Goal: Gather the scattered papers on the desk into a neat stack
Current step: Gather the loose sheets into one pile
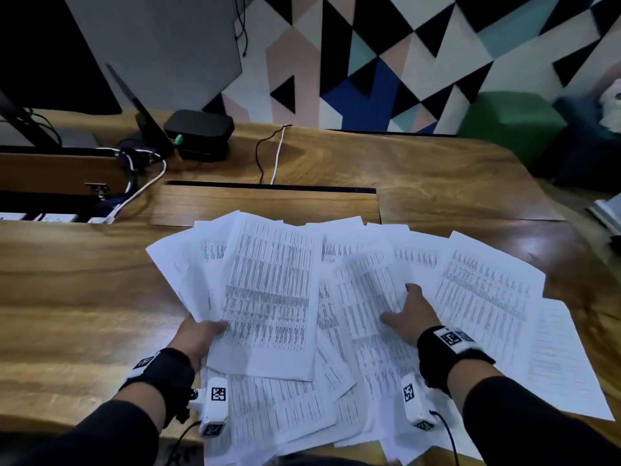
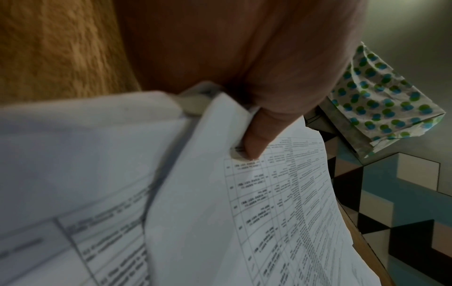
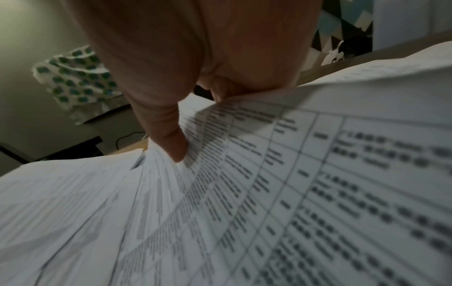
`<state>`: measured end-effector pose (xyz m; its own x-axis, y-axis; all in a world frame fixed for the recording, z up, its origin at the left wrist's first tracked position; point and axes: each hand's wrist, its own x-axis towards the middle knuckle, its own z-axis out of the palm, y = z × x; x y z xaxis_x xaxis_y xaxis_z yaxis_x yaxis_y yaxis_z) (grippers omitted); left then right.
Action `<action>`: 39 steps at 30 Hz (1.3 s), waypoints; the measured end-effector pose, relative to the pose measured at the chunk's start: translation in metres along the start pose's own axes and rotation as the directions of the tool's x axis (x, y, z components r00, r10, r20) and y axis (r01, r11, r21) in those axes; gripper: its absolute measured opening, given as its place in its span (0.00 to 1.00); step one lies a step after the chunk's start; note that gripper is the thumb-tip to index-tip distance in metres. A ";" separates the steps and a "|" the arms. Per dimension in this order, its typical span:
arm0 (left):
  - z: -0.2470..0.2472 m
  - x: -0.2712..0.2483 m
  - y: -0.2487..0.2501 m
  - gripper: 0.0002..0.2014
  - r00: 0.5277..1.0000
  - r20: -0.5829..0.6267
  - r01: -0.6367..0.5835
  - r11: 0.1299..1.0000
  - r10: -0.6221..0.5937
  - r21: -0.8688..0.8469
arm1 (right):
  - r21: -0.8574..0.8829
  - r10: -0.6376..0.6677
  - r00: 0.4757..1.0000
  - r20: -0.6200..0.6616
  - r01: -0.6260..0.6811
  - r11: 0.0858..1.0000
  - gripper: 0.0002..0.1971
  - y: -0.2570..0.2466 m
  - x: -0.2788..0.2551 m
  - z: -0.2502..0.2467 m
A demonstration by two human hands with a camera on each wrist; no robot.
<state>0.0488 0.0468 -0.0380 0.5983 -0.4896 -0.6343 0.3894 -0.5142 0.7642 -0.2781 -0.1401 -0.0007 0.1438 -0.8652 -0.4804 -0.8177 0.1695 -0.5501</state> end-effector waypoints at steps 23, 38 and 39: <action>-0.013 0.001 -0.009 0.15 0.999 -0.035 0.041 0.999 -0.041 0.021 | 0.185 -0.004 0.996 0.086 -0.012 0.983 0.14 -0.041 0.012 0.013; -0.003 0.001 0.001 0.15 0.998 0.019 0.054 0.994 -0.056 0.095 | 0.611 -0.364 0.848 -0.386 0.530 0.588 0.13 -0.107 -0.033 -0.098; 0.000 0.001 0.001 0.15 0.998 0.024 0.054 0.994 -0.057 0.099 | 0.681 -0.367 0.847 -0.386 0.529 0.506 0.14 -0.113 -0.033 -0.104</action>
<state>0.0496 0.0461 -0.0376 0.5583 -0.4764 -0.6793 0.3496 -0.6074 0.7133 -0.2487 -0.1797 0.1486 0.2068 -0.9766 0.0583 0.0420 -0.0507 -0.9978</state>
